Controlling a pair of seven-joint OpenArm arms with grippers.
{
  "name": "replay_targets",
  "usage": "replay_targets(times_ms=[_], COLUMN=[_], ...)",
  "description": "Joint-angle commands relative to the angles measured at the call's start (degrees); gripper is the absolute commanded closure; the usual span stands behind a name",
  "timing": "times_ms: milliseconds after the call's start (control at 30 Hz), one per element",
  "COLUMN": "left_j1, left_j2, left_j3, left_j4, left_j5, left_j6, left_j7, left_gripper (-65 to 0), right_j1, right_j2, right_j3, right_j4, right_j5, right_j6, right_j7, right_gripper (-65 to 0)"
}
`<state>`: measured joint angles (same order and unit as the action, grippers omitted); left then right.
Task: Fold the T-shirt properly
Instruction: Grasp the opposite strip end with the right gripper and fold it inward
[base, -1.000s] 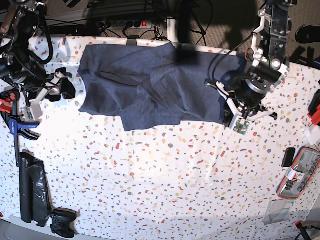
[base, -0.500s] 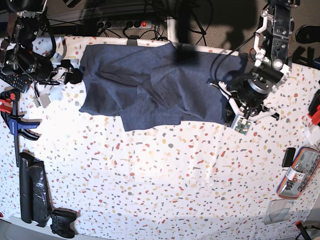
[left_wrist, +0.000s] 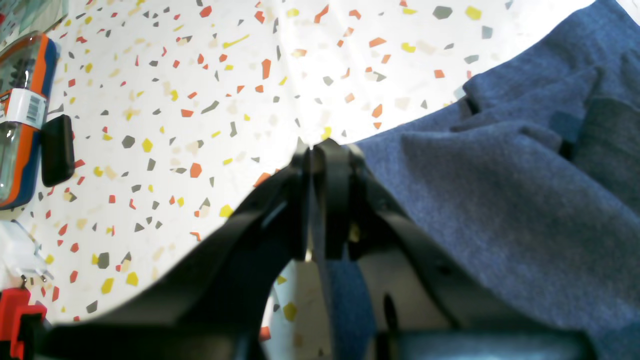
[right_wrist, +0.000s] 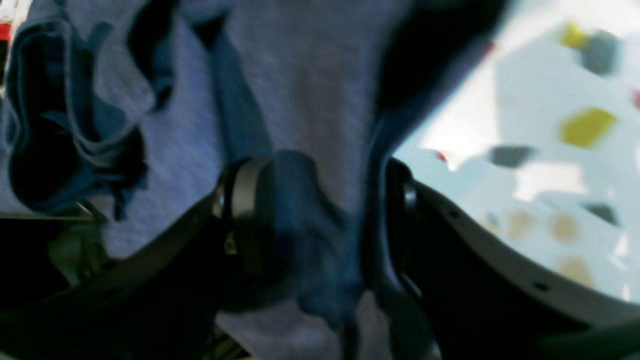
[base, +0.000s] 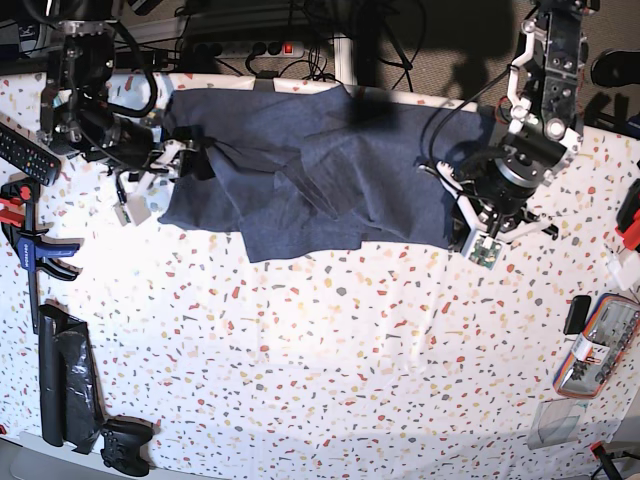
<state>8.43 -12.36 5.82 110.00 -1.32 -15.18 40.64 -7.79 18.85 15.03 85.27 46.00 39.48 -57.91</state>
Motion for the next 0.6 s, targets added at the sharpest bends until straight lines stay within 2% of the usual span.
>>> replay_targets(times_ms=[0, 167, 300, 433, 567], left_j1=[-0.63, -0.15, 0.15, 0.15, 0.17], left_j2=[-0.24, -0.22, -0.22, -0.22, -0.22], left_j3=[-0.17, -0.17, -0.17, -0.17, -0.17], left_j4=[1.09, 1.07, 0.98, 0.98, 0.98], left_j5=[-0.35, -0.17, -0.20, -0.20, -0.20], left_j6=[0.24, 0.24, 0.24, 0.24, 0.24], left_j7=[-1.25, -1.33, -1.29, -1.29, -1.25], left_gripper=[-5.0, -5.0, -5.0, -5.0, -5.0], right_j1=[0.04, 0.22, 0.46, 0.46, 0.48], right_j2=[0.59, 3.04, 5.18, 5.44, 4.72], right_j3=[0.00, 2.25, 5.79, 9.20, 8.72], right_j4=[0.37, 1.40, 1.38, 1.29, -1.07], right_j5=[-0.83, 2.32, -0.11, -2.56, -2.51], right_j6=[0.39, 0.42, 0.42, 0.52, 0.52], right_j7=[-1.29, -3.61, -6.10, -5.01, -4.87], right_gripper=[-31.2, -31.2, -31.2, -31.2, -31.2])
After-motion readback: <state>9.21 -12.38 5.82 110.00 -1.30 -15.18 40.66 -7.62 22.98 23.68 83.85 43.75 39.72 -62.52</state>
